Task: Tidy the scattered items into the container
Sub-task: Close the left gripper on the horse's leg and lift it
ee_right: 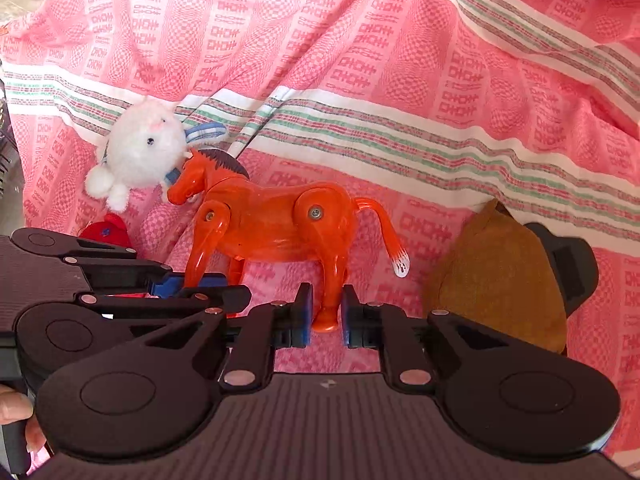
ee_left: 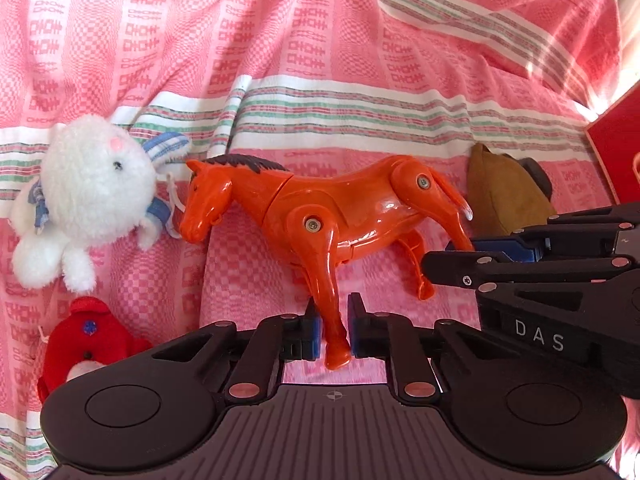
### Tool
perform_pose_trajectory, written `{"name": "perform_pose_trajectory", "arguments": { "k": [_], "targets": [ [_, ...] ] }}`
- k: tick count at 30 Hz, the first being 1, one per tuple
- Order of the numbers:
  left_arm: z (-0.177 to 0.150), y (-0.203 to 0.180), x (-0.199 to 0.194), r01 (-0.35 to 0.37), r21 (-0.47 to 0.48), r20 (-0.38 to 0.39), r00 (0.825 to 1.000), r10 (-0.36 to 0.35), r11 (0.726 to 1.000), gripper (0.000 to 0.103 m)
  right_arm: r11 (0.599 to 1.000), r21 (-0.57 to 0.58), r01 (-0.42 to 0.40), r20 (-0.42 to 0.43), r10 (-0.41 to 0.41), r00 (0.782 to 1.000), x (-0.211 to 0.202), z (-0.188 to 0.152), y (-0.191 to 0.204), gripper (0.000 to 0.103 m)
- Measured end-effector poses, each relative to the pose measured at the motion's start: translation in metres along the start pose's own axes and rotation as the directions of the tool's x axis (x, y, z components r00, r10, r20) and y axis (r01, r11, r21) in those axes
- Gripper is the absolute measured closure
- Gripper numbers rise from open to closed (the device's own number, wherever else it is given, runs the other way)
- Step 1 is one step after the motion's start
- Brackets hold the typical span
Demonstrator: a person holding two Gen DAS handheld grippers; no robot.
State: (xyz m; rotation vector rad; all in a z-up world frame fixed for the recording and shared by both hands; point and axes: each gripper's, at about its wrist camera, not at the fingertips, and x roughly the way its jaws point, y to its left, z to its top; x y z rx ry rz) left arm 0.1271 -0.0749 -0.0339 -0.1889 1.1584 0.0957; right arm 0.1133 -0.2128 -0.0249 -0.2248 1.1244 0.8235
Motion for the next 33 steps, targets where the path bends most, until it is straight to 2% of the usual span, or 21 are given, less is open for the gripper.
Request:
{"name": "perform_pose_trajectory", "arguments": {
  "k": [6, 7, 8, 9, 12, 13, 15, 18, 21, 23, 25, 28, 33],
  "targets": [
    [-0.038, -0.004, -0.014, 0.116, 0.036, -0.054, 0.992, -0.114, 0.993, 0.094, 0.997, 0.066, -0.036, -0.029, 0.038, 0.999, -0.017, -0.043, 0.005, 0.086],
    [-0.043, -0.004, -0.015, 0.131, 0.037, -0.061, 0.99, -0.128, 0.991, 0.091, 0.997, 0.069, -0.033, -0.033, 0.035, 0.999, -0.019, -0.052, 0.008, 0.086],
    [-0.048, -0.004, -0.016, 0.139, 0.042, -0.065, 0.989, -0.136, 0.989, 0.081, 0.997, 0.068, -0.027, -0.037, 0.03, 0.999, -0.02, -0.058, 0.01, 0.085],
    [-0.05, -0.003, -0.017, 0.137, 0.043, -0.067, 0.989, -0.134, 0.99, 0.066, 0.998, 0.068, -0.02, -0.041, 0.022, 0.999, -0.02, -0.063, 0.012, 0.085],
    [-0.05, -0.001, -0.023, 0.129, 0.027, -0.054, 0.99, -0.127, 0.991, 0.054, 0.997, 0.077, -0.001, -0.047, 0.005, 0.999, -0.02, -0.07, 0.018, 0.083],
    [-0.047, 0.0, -0.026, 0.138, 0.018, -0.051, 0.989, -0.137, 0.99, 0.051, 0.996, 0.086, -0.001, -0.049, 0.005, 0.999, -0.02, -0.071, 0.018, 0.083],
    [-0.042, 0.001, -0.033, 0.146, 0.011, -0.037, 0.989, -0.146, 0.989, 0.05, 0.994, 0.108, 0.001, -0.052, 0.005, 0.999, -0.02, -0.071, 0.018, 0.072],
    [-0.035, -0.004, -0.037, 0.124, 0.042, -0.022, 0.992, -0.123, 0.991, 0.048, 0.988, 0.156, 0.008, -0.045, -0.001, 0.999, -0.023, -0.073, 0.01, 0.063],
    [-0.031, -0.01, -0.027, 0.077, 0.068, -0.065, 0.995, -0.073, 0.995, 0.051, 0.985, 0.171, 0.017, -0.034, -0.011, 0.999, -0.029, -0.072, 0.007, 0.059],
    [-0.033, -0.01, -0.02, 0.056, 0.064, -0.089, 0.995, -0.05, 0.996, 0.082, 0.985, 0.172, -0.002, -0.018, 0.006, 1.0, -0.032, -0.07, 0.006, 0.052],
    [-0.035, -0.008, -0.017, 0.061, 0.044, -0.101, 0.993, -0.057, 0.997, 0.092, 0.988, 0.155, 0.002, -0.01, -0.001, 1.0, -0.033, -0.067, 0.009, 0.052],
    [-0.039, -0.006, -0.014, 0.055, 0.037, -0.107, 0.993, -0.051, 0.998, 0.098, 0.994, 0.102, 0.038, -0.02, -0.036, 0.999, -0.027, -0.063, 0.018, 0.054],
    [-0.04, -0.006, -0.015, 0.049, 0.028, -0.1, 0.994, -0.046, 0.998, 0.096, 0.994, 0.107, 0.035, -0.057, -0.029, 0.998, -0.01, -0.063, 0.018, 0.071]
  ]
}}
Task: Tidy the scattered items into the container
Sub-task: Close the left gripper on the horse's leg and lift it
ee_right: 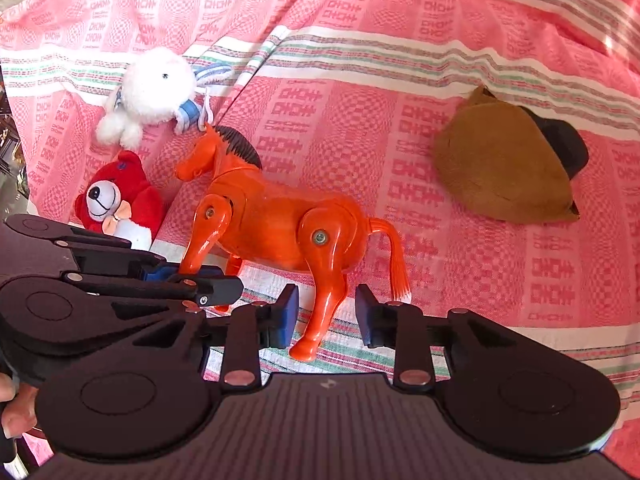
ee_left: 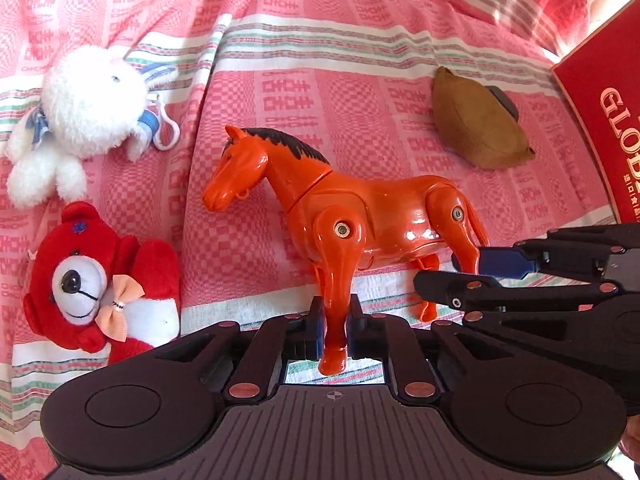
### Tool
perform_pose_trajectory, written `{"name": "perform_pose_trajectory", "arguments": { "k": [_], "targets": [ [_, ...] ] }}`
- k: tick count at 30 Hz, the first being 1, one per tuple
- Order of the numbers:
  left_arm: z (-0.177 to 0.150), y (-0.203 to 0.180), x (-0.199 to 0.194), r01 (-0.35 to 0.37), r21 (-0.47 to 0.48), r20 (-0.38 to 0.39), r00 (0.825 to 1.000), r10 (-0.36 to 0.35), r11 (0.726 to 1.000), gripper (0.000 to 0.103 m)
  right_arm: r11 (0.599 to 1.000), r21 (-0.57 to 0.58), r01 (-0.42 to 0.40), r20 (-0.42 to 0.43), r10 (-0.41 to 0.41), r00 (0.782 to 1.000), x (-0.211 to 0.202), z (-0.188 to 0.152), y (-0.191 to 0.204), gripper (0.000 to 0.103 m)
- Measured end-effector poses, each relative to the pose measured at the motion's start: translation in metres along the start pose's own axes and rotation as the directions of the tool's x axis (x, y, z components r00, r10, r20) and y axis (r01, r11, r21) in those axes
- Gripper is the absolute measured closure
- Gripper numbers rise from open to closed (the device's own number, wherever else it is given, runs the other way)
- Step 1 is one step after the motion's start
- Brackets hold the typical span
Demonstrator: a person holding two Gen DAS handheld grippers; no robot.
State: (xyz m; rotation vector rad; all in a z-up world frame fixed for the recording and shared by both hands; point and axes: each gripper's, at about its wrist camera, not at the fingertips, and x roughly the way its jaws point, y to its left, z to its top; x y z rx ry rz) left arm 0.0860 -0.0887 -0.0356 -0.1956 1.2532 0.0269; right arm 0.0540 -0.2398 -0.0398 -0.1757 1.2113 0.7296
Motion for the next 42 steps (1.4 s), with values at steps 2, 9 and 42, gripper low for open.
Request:
{"name": "perform_pose_trajectory", "arguments": {
  "k": [2, 9, 42],
  "targets": [
    [0.003, -0.002, 0.0, -0.009, 0.0, -0.006, 1.0, 0.009, 1.0, 0.091, 0.999, 0.023, -0.022, 0.001, 0.022, 1.0, 0.004, -0.003, -0.003, 0.081],
    [0.019, -0.014, 0.008, -0.091, 0.023, -0.046, 0.995, 0.092, 0.996, 0.07, 0.998, 0.01, -0.057, 0.018, 0.057, 0.998, 0.004, -0.001, -0.01, 0.087],
    [-0.017, -0.039, -0.025, -0.08, 0.151, 0.082, 0.994, 0.068, 0.985, 0.097, 0.999, 0.044, -0.009, 0.118, 0.004, 0.993, -0.041, -0.029, -0.003, 0.088]
  ]
}}
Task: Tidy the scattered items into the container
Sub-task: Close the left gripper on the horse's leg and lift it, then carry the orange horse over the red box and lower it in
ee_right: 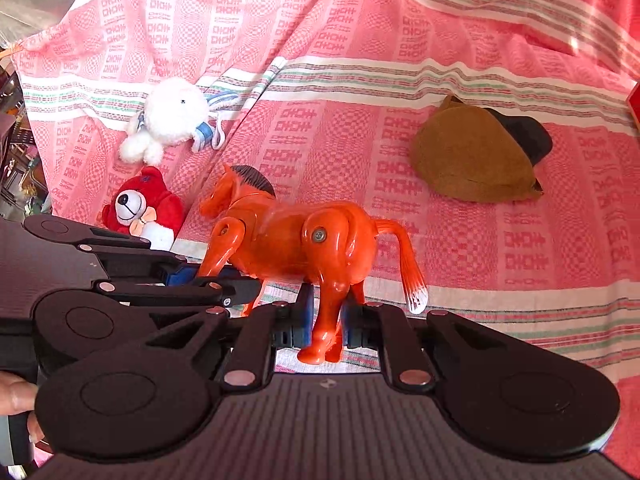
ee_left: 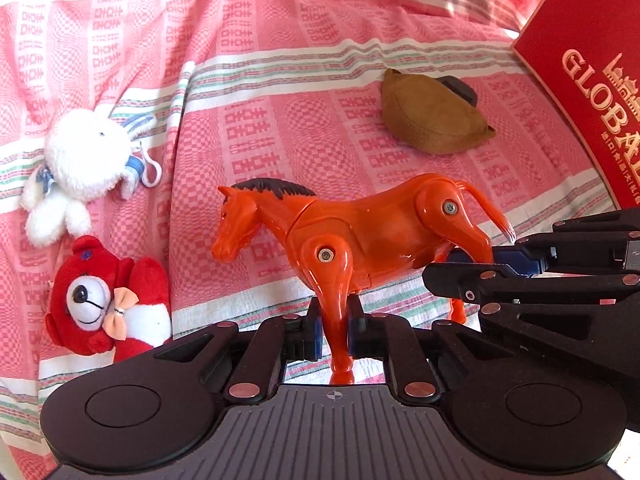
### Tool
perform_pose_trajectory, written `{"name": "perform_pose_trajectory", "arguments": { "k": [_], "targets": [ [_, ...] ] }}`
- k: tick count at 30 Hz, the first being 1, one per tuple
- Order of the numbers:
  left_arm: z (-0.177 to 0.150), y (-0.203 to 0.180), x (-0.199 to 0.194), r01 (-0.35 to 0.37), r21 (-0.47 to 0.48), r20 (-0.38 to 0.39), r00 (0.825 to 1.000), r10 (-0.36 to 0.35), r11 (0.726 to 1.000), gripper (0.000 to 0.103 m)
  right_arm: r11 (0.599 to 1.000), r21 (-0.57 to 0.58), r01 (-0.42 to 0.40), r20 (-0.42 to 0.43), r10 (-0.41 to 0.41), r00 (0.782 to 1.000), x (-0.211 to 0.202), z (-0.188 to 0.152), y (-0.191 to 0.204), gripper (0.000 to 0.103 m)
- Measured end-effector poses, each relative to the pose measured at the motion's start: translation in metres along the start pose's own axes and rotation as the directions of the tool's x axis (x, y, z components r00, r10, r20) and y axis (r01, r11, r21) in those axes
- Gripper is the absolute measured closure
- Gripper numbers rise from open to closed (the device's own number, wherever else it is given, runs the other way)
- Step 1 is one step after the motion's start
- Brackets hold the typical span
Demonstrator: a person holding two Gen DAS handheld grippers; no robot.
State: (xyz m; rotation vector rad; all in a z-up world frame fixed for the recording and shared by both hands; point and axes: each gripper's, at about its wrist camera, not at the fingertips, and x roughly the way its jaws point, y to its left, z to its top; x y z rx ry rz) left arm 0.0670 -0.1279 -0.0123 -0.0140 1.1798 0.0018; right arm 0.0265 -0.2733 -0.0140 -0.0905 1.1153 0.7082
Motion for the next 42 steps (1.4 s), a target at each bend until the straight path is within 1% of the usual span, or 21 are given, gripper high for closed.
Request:
{"name": "perform_pose_trajectory", "arguments": {
  "k": [5, 8, 11, 15, 19, 25, 30, 34, 37, 42],
  "targets": [
    [-0.01, -0.003, -0.015, 0.03, 0.036, 0.04, 0.999, -0.031, 0.999, 0.096, 0.999, 0.018, 0.042, 0.03, -0.043, 0.999, -0.016, -0.011, 0.009, 0.088],
    [-0.017, -0.006, -0.023, 0.062, 0.064, 0.068, 0.995, -0.067, 0.996, 0.095, 0.996, 0.037, 0.075, 0.041, -0.077, 0.996, -0.027, -0.019, 0.014, 0.088],
    [-0.023, -0.014, -0.03, 0.108, 0.092, 0.099, 0.988, -0.117, 0.99, 0.095, 0.991, 0.053, 0.125, 0.057, -0.128, 0.99, -0.044, -0.028, 0.017, 0.088],
    [-0.027, -0.031, -0.044, 0.15, 0.133, 0.135, 0.977, -0.168, 0.98, 0.094, 0.981, 0.084, 0.176, 0.076, -0.182, 0.98, -0.068, -0.037, 0.015, 0.088],
    [-0.022, -0.05, -0.065, 0.164, 0.205, 0.168, 0.965, -0.2, 0.965, 0.092, 0.971, 0.133, 0.2, 0.123, -0.217, 0.968, -0.095, -0.042, 0.011, 0.088],
    [-0.006, -0.08, -0.094, 0.181, 0.29, 0.238, 0.938, -0.254, 0.94, 0.093, 0.954, 0.154, 0.256, 0.218, -0.286, 0.933, -0.139, -0.044, 0.002, 0.088],
    [0.009, -0.119, -0.12, 0.186, 0.374, 0.283, 0.91, -0.303, 0.908, 0.094, 0.939, 0.185, 0.29, 0.277, -0.333, 0.901, -0.178, -0.044, -0.017, 0.088],
    [0.025, -0.159, -0.138, 0.188, 0.439, 0.304, 0.889, -0.342, 0.879, 0.094, 0.923, 0.214, 0.321, 0.323, -0.377, 0.868, -0.217, -0.046, -0.042, 0.088],
    [0.037, -0.197, -0.153, 0.189, 0.489, 0.313, 0.873, -0.374, 0.851, 0.093, 0.909, 0.232, 0.346, 0.351, -0.41, 0.842, -0.246, -0.05, -0.063, 0.088],
    [0.06, -0.276, -0.173, 0.197, 0.576, 0.308, 0.847, -0.434, 0.794, 0.093, 0.877, 0.268, 0.399, 0.377, -0.477, 0.794, -0.298, -0.059, -0.11, 0.087]
  ]
}}
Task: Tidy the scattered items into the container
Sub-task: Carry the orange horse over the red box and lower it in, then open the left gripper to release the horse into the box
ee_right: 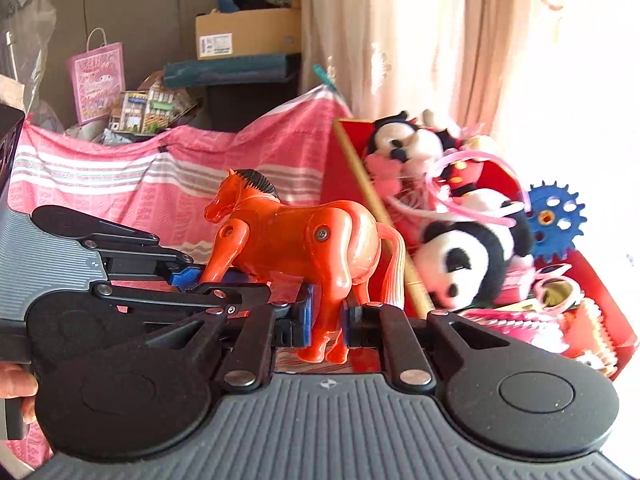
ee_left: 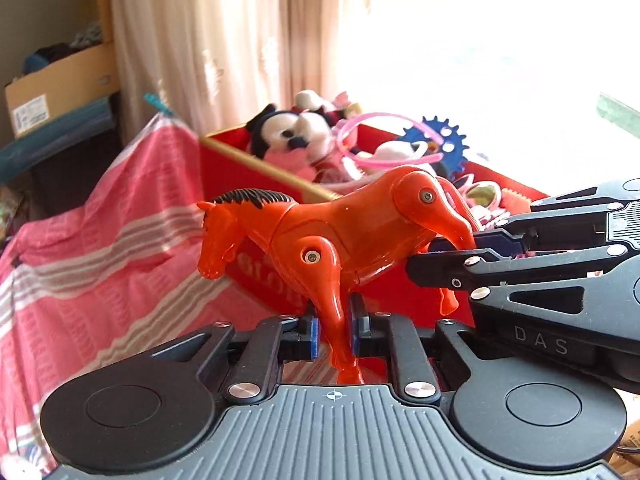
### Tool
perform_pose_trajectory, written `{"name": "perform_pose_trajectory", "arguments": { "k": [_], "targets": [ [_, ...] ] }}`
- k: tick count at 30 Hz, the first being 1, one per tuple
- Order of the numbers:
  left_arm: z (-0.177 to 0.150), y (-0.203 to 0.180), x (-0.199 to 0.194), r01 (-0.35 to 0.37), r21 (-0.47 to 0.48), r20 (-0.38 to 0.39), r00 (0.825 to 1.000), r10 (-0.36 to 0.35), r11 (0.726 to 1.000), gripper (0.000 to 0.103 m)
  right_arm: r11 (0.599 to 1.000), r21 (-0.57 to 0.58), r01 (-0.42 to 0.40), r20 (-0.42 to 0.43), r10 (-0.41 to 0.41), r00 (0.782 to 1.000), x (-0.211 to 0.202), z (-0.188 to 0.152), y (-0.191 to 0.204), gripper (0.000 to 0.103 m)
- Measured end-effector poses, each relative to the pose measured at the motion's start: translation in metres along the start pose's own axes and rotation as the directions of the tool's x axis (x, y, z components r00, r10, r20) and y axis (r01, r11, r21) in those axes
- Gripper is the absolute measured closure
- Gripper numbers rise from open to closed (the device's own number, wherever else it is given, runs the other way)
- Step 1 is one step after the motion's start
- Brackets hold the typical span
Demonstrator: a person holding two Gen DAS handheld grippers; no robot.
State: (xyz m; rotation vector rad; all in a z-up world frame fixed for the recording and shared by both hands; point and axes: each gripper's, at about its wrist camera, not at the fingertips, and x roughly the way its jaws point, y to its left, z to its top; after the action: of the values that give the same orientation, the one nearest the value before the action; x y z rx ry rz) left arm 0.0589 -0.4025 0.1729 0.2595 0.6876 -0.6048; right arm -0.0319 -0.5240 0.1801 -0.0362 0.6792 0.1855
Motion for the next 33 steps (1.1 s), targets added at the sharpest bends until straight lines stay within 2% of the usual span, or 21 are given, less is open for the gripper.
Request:
{"name": "perform_pose_trajectory", "arguments": {
  "k": [7, 11, 14, 16, 17, 18, 19, 21, 24, 30, 33],
  "targets": [
    [0.073, -0.082, 0.055, 0.076, 0.1, 0.012, 0.997, -0.078, 0.992, 0.092, 0.992, 0.042, 0.118, 0.035, -0.119, 0.992, -0.022, 0.014, -0.106, 0.087],
    [0.096, -0.11, 0.092, 0.101, 0.094, -0.024, 0.995, -0.099, 0.99, 0.093, 0.986, 0.07, 0.148, 0.023, -0.15, 0.988, -0.016, 0.014, -0.151, 0.088],
    [0.105, -0.119, 0.121, 0.1, 0.086, -0.064, 0.993, -0.095, 0.991, 0.092, 0.986, 0.091, 0.141, -0.015, -0.14, 0.99, 0.003, 0.012, -0.174, 0.086],
    [0.105, -0.117, 0.129, 0.095, 0.072, -0.077, 0.993, -0.09, 0.993, 0.065, 0.981, 0.083, 0.176, -0.042, -0.173, 0.984, 0.018, 0.009, -0.182, 0.079],
    [0.104, -0.116, 0.129, 0.064, 0.072, -0.071, 0.996, -0.059, 0.995, 0.061, 0.975, 0.078, 0.209, -0.038, -0.207, 0.978, 0.022, 0.007, -0.185, 0.064],
    [0.103, -0.114, 0.126, 0.052, 0.067, -0.061, 0.997, -0.048, 0.996, 0.035, 0.967, 0.078, 0.244, -0.031, -0.242, 0.97, 0.023, 0.005, -0.187, 0.059],
    [0.102, -0.112, 0.12, 0.015, 0.065, -0.042, 0.999, -0.012, 0.998, 0.023, 0.961, 0.089, 0.262, -0.022, -0.261, 0.965, 0.022, 0.003, -0.192, 0.055],
    [0.101, -0.109, 0.115, -0.011, 0.069, -0.019, 1.0, 0.013, 0.998, 0.015, 0.958, 0.131, 0.256, -0.014, -0.256, 0.966, 0.018, 0.001, -0.2, 0.037],
    [0.101, -0.105, 0.11, -0.006, 0.062, -0.023, 1.0, 0.007, 0.998, 0.013, 0.958, 0.152, 0.245, -0.003, -0.248, 0.969, 0.013, -0.002, -0.201, 0.032],
    [0.096, -0.097, 0.095, -0.011, 0.046, -0.008, 1.0, 0.011, 0.999, 0.012, 0.944, 0.121, 0.308, 0.044, -0.315, 0.948, 0.0, 0.0, -0.179, 0.031],
    [0.089, -0.088, 0.084, 0.002, 0.012, 0.002, 1.0, -0.002, 1.0, 0.01, 0.936, 0.118, 0.332, 0.056, -0.34, 0.939, -0.008, 0.002, -0.168, 0.021]
  ]
}}
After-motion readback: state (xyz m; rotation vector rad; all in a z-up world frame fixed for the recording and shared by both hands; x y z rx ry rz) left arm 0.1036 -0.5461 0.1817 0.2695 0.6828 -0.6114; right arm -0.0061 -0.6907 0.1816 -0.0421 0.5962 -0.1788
